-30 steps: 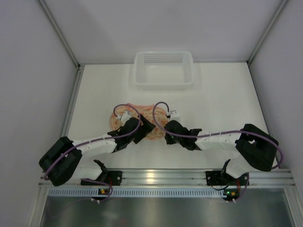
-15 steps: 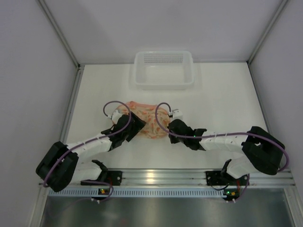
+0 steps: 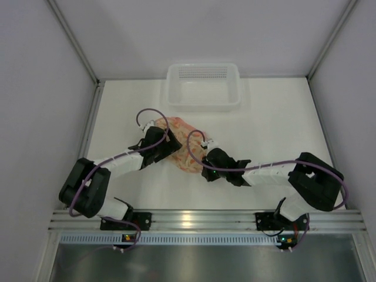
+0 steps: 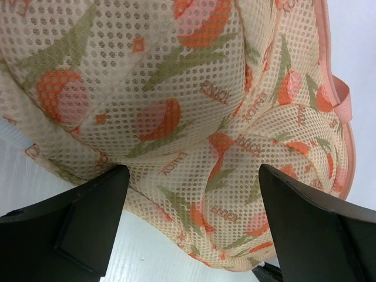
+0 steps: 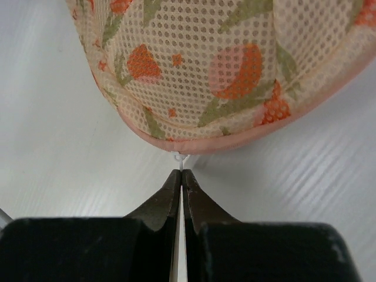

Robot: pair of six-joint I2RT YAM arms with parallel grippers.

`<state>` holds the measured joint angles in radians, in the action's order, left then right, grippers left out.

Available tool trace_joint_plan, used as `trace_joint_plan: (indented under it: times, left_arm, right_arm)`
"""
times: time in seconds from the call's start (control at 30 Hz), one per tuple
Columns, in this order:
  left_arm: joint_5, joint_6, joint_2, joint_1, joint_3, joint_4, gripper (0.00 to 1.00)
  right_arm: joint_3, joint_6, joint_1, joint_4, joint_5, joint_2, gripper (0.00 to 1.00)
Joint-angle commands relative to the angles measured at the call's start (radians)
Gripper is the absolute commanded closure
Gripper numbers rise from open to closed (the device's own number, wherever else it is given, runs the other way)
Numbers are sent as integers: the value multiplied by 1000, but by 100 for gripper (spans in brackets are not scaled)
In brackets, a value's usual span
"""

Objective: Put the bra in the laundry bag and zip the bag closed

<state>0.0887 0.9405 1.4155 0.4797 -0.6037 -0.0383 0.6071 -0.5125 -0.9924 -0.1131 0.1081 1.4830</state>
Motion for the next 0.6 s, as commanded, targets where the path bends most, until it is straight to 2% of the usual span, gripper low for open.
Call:
trace_joint_plan:
  times: [0.0, 0.13, 0.33, 0.57]
  left_arm:
    - [-75, -160, 31, -26, -62, 112, 1]
    - [-161, -91, -137, -21, -21, 110, 1]
    - [-118, 136, -335, -3, 64, 104, 1]
    - [28, 369, -331, 111, 145, -12, 1]
  right_arm:
    - [120, -23, -8, -24, -19, 103, 100]
    - [200, -31, -11, -2, -12, 183, 100]
    - [218, -35, -11, -28, -5, 206, 100]
    - [217, -35, -9, -45, -41, 201, 100]
